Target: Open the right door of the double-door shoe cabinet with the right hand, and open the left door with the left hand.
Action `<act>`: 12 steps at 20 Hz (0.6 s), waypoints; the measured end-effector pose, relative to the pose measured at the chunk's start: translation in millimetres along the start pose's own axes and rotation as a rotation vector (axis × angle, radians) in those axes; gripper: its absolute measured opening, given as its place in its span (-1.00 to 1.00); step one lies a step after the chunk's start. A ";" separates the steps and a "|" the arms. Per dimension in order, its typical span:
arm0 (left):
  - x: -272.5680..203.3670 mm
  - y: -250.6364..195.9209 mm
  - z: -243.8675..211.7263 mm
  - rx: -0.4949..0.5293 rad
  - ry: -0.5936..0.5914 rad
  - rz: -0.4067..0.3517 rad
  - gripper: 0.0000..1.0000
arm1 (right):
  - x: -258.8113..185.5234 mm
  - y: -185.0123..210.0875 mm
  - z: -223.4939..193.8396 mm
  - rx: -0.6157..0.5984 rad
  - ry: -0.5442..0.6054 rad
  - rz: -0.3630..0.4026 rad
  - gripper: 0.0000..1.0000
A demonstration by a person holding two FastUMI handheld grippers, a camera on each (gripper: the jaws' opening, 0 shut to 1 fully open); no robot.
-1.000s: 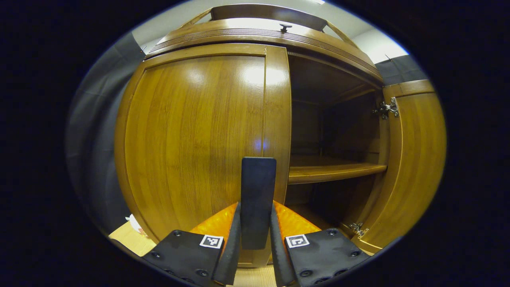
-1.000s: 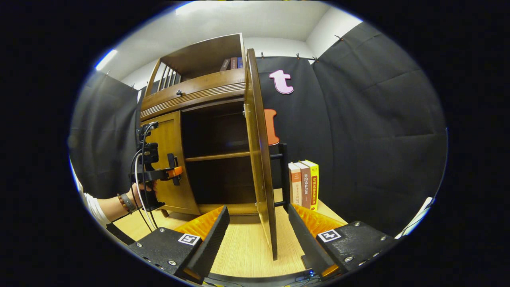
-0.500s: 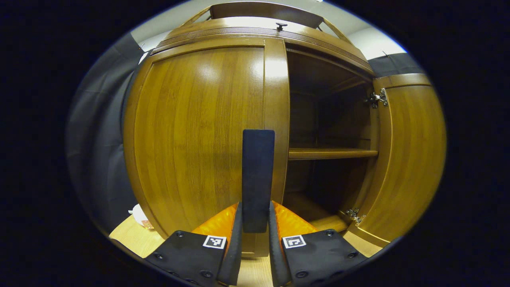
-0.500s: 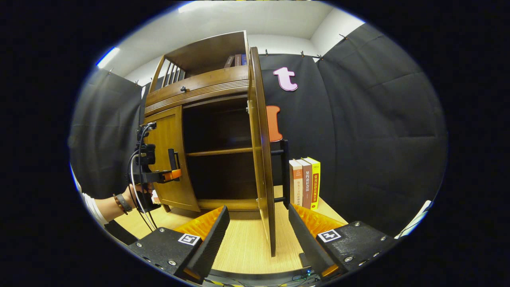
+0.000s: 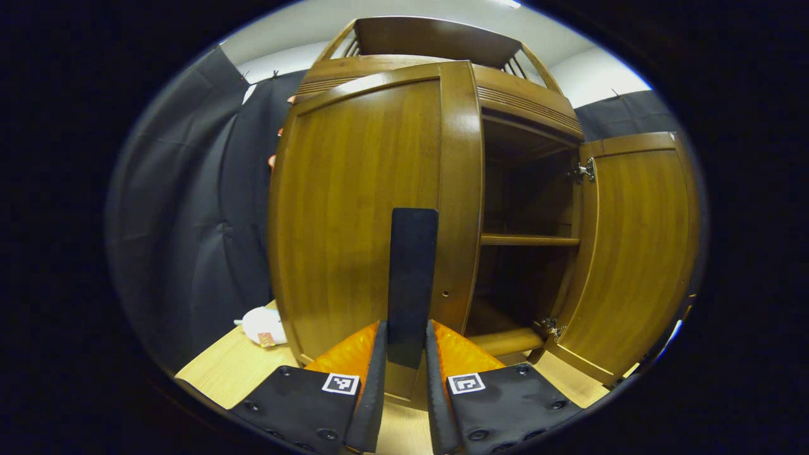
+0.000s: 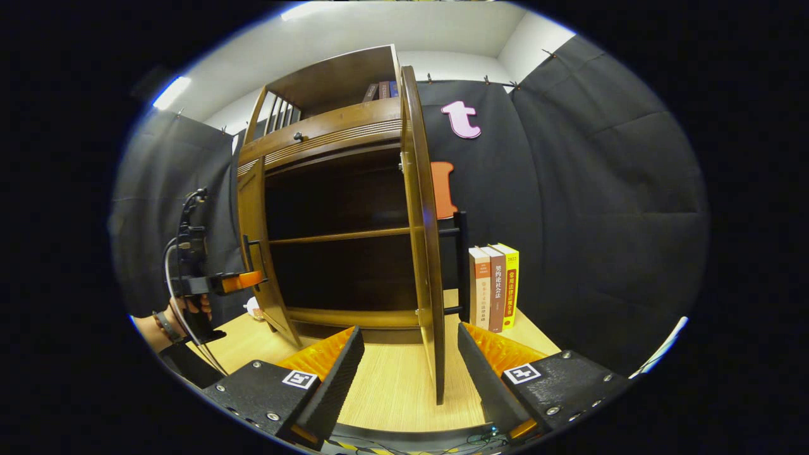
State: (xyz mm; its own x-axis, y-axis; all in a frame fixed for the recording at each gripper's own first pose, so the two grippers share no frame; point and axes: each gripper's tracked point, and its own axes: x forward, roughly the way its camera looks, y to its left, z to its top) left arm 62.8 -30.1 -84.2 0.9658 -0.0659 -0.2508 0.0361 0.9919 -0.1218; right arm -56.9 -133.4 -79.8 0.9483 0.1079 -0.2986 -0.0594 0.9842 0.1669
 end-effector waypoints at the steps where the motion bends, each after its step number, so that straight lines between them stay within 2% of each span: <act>1: -9.1 6.1 -0.9 -0.009 -0.003 0.010 -0.34 | 1.2 1.2 1.2 -0.003 -0.005 0.007 0.83; 3: -28.5 22.0 0.5 0.002 -0.019 0.032 -0.41 | 5.8 3.9 4.2 -0.005 -0.015 0.022 0.83; 9: -79.8 91.1 11.7 0.045 -0.071 0.172 -0.62 | 14.3 12.6 12.6 0.003 -0.024 0.072 0.83; 12: -86.5 110.6 20.0 0.008 -0.092 0.176 -0.69 | 16.9 14.9 14.7 -0.003 -0.028 0.079 0.83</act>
State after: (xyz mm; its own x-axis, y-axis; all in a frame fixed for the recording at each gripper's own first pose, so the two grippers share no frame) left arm -11.7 87.5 -56.8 0.9768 0.1182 -0.1785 -0.1336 0.9881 -0.0765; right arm -37.1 -118.9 -68.6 0.9489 0.1809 -0.2585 -0.1350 0.9733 0.1856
